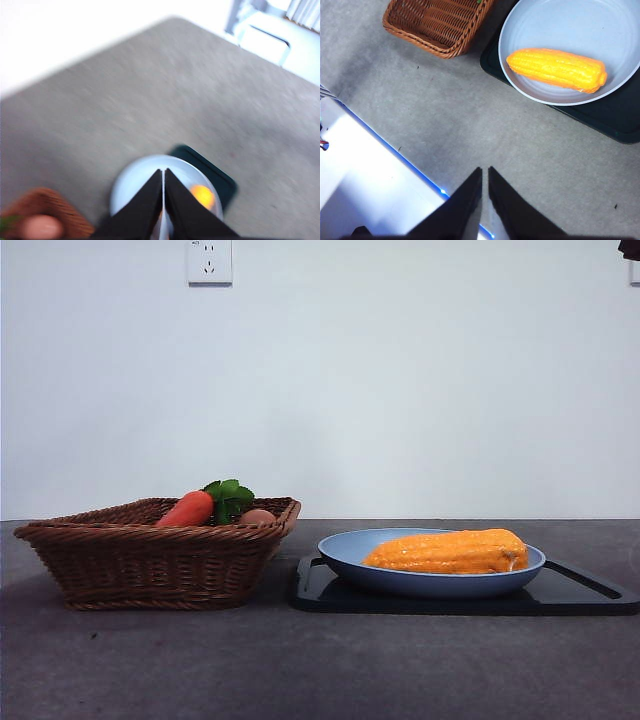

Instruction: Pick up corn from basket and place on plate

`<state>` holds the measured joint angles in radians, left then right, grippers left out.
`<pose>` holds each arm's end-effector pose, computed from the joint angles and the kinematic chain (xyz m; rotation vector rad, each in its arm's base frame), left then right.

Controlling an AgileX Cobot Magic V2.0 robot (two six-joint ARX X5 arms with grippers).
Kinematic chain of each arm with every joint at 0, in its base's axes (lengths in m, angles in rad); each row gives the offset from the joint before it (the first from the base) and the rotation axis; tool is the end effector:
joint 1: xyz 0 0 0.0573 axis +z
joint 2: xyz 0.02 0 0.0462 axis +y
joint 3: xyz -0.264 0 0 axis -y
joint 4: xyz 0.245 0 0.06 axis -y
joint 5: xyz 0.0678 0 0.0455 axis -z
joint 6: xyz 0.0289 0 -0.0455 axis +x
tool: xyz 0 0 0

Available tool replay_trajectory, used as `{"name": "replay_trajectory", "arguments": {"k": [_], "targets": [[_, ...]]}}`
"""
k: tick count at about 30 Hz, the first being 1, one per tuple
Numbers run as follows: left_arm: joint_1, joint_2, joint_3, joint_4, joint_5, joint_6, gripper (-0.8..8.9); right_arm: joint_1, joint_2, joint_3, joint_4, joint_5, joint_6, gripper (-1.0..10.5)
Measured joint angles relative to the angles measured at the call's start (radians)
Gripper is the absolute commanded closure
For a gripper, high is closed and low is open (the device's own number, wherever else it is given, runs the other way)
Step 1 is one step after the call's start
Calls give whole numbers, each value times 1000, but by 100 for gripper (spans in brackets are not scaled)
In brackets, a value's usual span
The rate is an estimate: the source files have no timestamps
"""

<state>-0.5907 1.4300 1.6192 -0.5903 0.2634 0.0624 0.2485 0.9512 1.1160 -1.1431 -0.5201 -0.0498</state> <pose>0.2453 -0.1736 0.4325 0.1251 0.3816 -0.8551 0.1422 0.0509 0.3408 0.0920 0.9736 0.7293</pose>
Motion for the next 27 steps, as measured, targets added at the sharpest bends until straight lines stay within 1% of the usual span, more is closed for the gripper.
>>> {"name": "replay_trajectory", "arguments": {"k": [4, 6, 11, 15, 19, 22, 27], "targets": [[97, -111, 0, 3, 4, 39, 806, 0, 0, 0, 0, 0, 0, 945], [174, -174, -6, 8, 3, 50, 806, 0, 0, 0, 0, 0, 0, 945], [338, -329, -95, 23, 1, 55, 806, 0, 0, 0, 0, 0, 0, 945], [473, -480, -251, 110, 1, 60, 806, 0, 0, 0, 0, 0, 0, 945], [569, -632, -446, 254, 1, 70, 806, 0, 0, 0, 0, 0, -1, 945], [610, -740, -610, 374, 1, 73, 806, 0, 0, 0, 2, 0, -2, 945], [624, -890, -879, 506, -19, 77, 806, 0, 0, 0, 4, 0, -3, 945]]}}
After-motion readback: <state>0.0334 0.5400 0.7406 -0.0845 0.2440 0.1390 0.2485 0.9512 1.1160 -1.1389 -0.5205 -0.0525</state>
